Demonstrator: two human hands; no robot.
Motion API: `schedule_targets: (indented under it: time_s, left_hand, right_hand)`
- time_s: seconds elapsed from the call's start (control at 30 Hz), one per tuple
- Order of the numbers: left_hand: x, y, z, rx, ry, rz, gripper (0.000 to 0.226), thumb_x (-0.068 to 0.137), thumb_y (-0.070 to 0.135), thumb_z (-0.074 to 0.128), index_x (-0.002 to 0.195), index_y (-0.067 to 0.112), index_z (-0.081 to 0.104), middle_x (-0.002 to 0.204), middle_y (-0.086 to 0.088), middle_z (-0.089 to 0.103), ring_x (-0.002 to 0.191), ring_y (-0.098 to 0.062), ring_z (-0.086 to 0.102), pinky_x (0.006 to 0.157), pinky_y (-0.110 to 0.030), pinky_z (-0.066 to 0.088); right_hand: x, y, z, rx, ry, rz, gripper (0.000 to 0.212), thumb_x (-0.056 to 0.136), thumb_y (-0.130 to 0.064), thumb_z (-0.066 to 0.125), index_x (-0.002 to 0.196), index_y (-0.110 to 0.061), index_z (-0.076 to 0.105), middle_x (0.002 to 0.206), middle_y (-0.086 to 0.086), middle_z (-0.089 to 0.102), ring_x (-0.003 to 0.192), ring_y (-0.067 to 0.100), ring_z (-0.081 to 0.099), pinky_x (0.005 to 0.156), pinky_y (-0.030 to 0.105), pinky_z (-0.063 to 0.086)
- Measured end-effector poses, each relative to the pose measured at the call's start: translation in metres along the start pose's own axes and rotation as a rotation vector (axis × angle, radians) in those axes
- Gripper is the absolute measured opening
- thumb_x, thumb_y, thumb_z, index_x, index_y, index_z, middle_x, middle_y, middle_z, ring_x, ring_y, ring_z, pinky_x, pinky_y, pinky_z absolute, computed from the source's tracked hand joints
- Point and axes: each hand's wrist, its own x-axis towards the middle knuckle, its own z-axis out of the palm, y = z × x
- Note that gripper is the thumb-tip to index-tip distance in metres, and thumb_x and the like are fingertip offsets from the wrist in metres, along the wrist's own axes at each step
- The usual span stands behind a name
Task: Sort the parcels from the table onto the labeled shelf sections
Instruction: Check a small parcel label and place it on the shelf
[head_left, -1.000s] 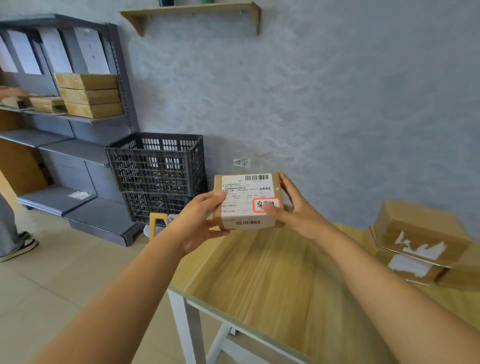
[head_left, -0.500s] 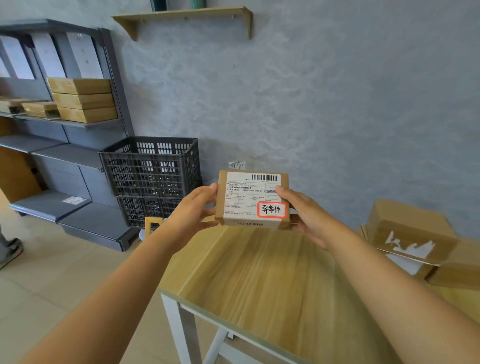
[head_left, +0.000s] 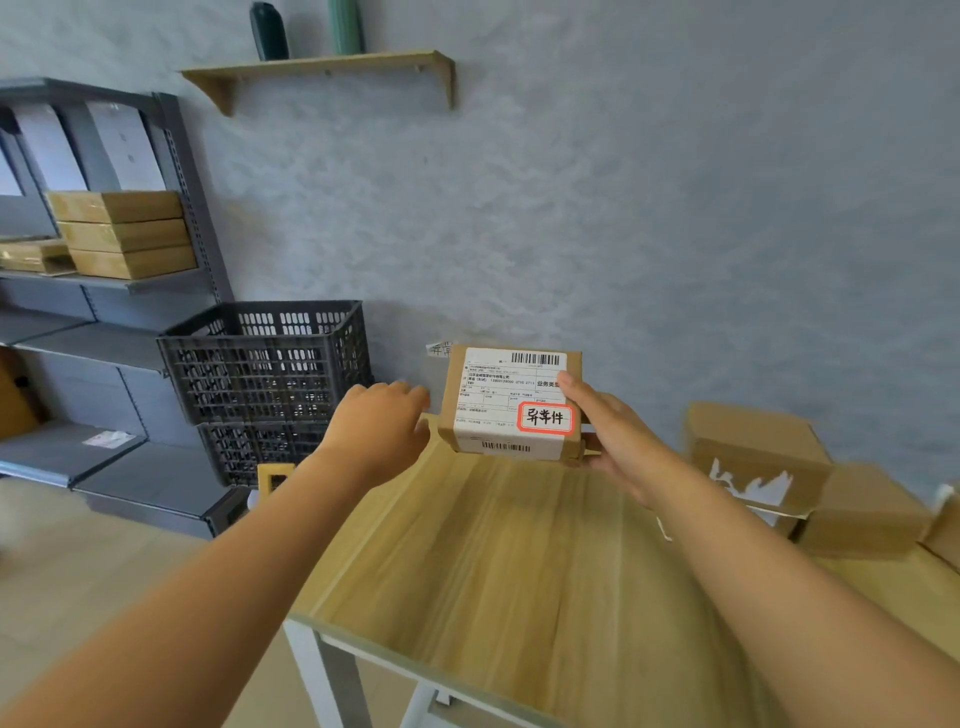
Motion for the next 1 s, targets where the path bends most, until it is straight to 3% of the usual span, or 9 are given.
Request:
schedule_targets:
  time_s: [0.2, 0.33, 0.6, 0.7, 0.9, 1.0]
  left_hand:
    - [0.009, 0.033, -0.010, 0.070, -0.013, 0.054, 0.028, 0.098, 0.033, 0.040, 0.120, 0.022, 0.054, 0.109, 0.000, 0.062, 0.100, -0.023, 0.060, 0.087, -0.036, 0.043]
    - [0.012, 0.057, -0.016, 0.048, 0.028, 0.092, 0.028, 0.098, 0.031, 0.041, 0.119, 0.020, 0.054, 0.109, -0.001, 0.063, 0.099, -0.023, 0.061, 0.086, -0.035, 0.045]
    - [0.016, 0.096, -0.020, -0.013, 0.045, 0.192, 0.031, 0.098, 0.031, 0.041, 0.125, 0.020, 0.053, 0.114, -0.001, 0.063, 0.101, -0.023, 0.061, 0.078, -0.033, 0.042]
    - [0.020, 0.117, -0.028, -0.061, 0.097, 0.262, 0.032, 0.098, 0.032, 0.042, 0.126, 0.020, 0.052, 0.114, -0.001, 0.063, 0.101, -0.024, 0.061, 0.073, -0.032, 0.039]
    - [0.007, 0.152, -0.041, -0.154, 0.117, 0.454, 0.033, 0.098, 0.032, 0.042, 0.127, 0.019, 0.051, 0.117, -0.002, 0.063, 0.103, -0.024, 0.061, 0.084, -0.035, 0.045]
    - [-0.010, 0.167, -0.041, -0.184, 0.119, 0.527, 0.033, 0.097, 0.028, 0.043, 0.127, 0.018, 0.051, 0.117, -0.003, 0.062, 0.104, -0.025, 0.060, 0.087, -0.036, 0.046]
  right_hand:
    - [-0.022, 0.005, -0.033, -0.029, 0.069, 0.021, 0.057, 0.080, -0.078, 0.048, 0.107, -0.033, 0.071, 0.096, -0.009, 0.077, 0.091, 0.014, 0.074, 0.076, 0.033, 0.059]
    - [-0.040, 0.004, -0.053, -0.025, 0.134, 0.030, 0.053, 0.082, -0.076, 0.046, 0.104, -0.035, 0.072, 0.095, -0.008, 0.078, 0.088, 0.012, 0.074, 0.068, 0.029, 0.058]
    - [-0.094, 0.011, -0.081, -0.037, 0.284, 0.066, 0.053, 0.084, -0.075, 0.045, 0.110, -0.036, 0.069, 0.101, -0.006, 0.077, 0.101, 0.019, 0.071, 0.092, 0.043, 0.056]
    - [-0.121, 0.010, -0.088, -0.010, 0.379, 0.058, 0.049, 0.084, -0.075, 0.046, 0.108, -0.038, 0.068, 0.102, -0.006, 0.077, 0.101, 0.020, 0.071, 0.089, 0.045, 0.058]
    - [-0.190, 0.010, -0.087, 0.037, 0.598, 0.037, 0.047, 0.088, -0.072, 0.045, 0.108, -0.038, 0.070, 0.098, -0.009, 0.077, 0.091, 0.013, 0.075, 0.073, 0.036, 0.059]
    - [-0.230, 0.015, -0.078, 0.014, 0.682, 0.052, 0.048, 0.088, -0.072, 0.045, 0.114, -0.038, 0.067, 0.099, -0.012, 0.077, 0.088, 0.009, 0.074, 0.074, 0.035, 0.058]
